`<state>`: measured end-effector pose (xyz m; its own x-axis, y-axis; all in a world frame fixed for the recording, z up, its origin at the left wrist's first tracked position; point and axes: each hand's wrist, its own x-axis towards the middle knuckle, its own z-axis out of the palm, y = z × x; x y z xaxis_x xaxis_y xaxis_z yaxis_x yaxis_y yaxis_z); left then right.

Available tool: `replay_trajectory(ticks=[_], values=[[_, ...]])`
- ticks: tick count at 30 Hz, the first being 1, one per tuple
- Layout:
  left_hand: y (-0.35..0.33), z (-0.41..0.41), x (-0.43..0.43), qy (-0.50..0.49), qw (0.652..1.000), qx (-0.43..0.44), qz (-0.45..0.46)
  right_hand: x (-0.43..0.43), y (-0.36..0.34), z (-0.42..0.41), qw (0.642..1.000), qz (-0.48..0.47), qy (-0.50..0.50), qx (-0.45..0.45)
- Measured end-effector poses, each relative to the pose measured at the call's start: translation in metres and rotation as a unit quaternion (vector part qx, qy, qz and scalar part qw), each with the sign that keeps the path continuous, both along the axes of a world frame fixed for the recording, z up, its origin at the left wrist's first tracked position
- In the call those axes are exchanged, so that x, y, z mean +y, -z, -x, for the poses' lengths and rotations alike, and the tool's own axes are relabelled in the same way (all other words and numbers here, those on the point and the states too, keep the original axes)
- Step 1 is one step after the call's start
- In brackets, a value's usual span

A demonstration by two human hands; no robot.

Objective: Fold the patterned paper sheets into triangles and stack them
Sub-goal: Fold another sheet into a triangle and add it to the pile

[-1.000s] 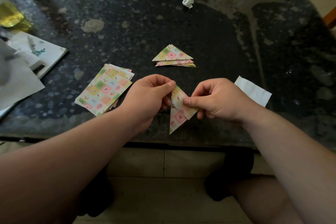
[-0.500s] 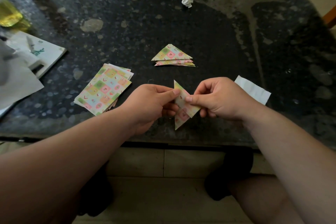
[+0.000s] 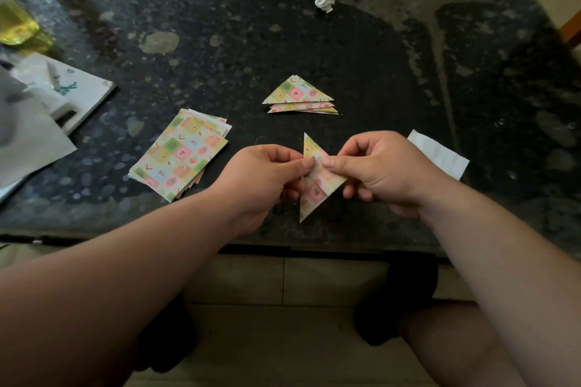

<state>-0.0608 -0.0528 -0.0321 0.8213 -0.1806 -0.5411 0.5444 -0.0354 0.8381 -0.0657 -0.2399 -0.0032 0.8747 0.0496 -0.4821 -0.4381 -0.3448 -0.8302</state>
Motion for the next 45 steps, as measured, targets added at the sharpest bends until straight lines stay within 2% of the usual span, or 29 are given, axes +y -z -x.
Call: replay_trajectory(ticks=[8, 23, 27, 36, 45], values=[[-0.005, -0.002, 0.000, -0.005, 1.000, 0.008, 0.029, -0.006, -0.004, 0.000, 0.999, -0.024, -0.021, 0.012], [-0.005, -0.003, 0.002, -0.017, 0.999, 0.010, 0.037, -0.015, -0.009, -0.003, 0.993, 0.048, -0.110, 0.003], [-0.006, -0.002, 0.003, 0.026, 0.998, 0.021, 0.047, -0.015, -0.012, -0.003, 0.989, 0.072, -0.130, 0.000], [-0.007, -0.003, 0.001, -0.005, 0.997, 0.029, 0.072, -0.014, -0.015, 0.001, 0.989, 0.042, -0.142, -0.002], [-0.009, -0.007, 0.004, 0.002, 0.999, -0.010, 0.040, -0.017, -0.019, 0.002, 0.979, 0.035, -0.200, 0.014]])
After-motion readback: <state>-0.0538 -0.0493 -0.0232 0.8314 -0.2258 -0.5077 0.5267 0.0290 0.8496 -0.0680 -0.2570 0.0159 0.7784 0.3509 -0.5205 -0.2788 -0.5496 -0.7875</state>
